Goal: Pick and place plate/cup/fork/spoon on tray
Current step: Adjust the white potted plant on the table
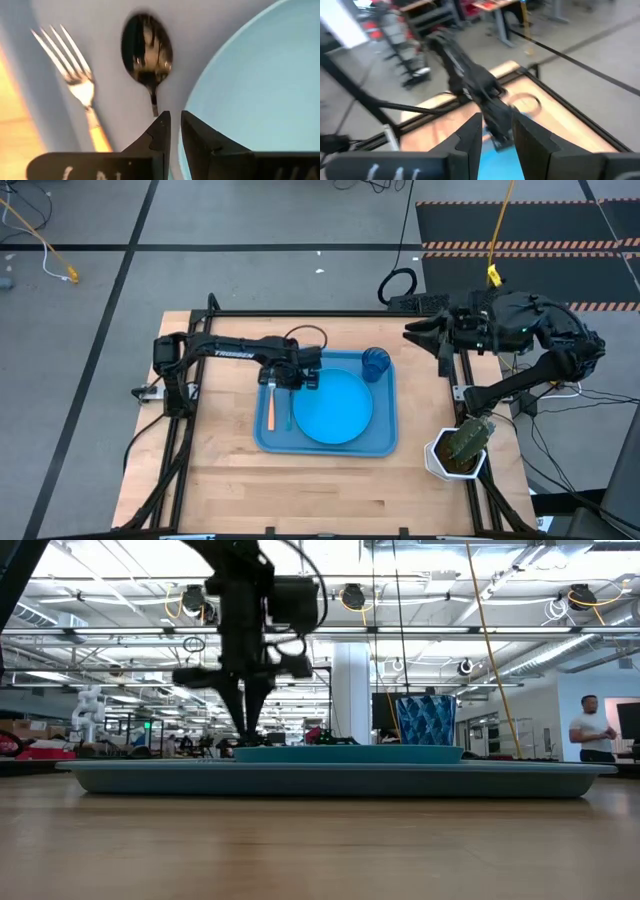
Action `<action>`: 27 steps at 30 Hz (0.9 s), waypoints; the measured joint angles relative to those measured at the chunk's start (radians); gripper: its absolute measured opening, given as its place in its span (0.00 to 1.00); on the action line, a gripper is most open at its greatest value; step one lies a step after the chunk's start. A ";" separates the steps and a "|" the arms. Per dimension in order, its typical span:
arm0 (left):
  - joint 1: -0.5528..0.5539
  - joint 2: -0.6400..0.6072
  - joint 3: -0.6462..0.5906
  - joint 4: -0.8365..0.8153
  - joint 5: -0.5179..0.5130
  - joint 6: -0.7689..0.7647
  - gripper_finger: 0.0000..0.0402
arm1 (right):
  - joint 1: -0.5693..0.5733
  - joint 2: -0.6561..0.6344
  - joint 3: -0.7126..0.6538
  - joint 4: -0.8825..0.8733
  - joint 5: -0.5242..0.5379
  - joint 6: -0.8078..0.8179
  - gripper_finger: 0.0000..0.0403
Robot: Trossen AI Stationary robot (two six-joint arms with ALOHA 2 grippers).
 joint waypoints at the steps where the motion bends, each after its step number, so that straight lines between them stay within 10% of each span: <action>1: 0.000 0.000 0.033 -0.037 -0.023 0.020 0.12 | -0.001 -0.002 0.000 -0.019 0.009 0.014 0.24; 12: 0.012 -0.001 0.236 -0.312 -0.182 0.183 0.12 | -0.027 -0.028 0.000 -0.104 0.028 0.109 0.24; 27: 0.030 0.000 0.071 -0.204 -0.138 0.246 0.12 | -0.026 0.002 0.000 -0.171 0.024 0.232 0.24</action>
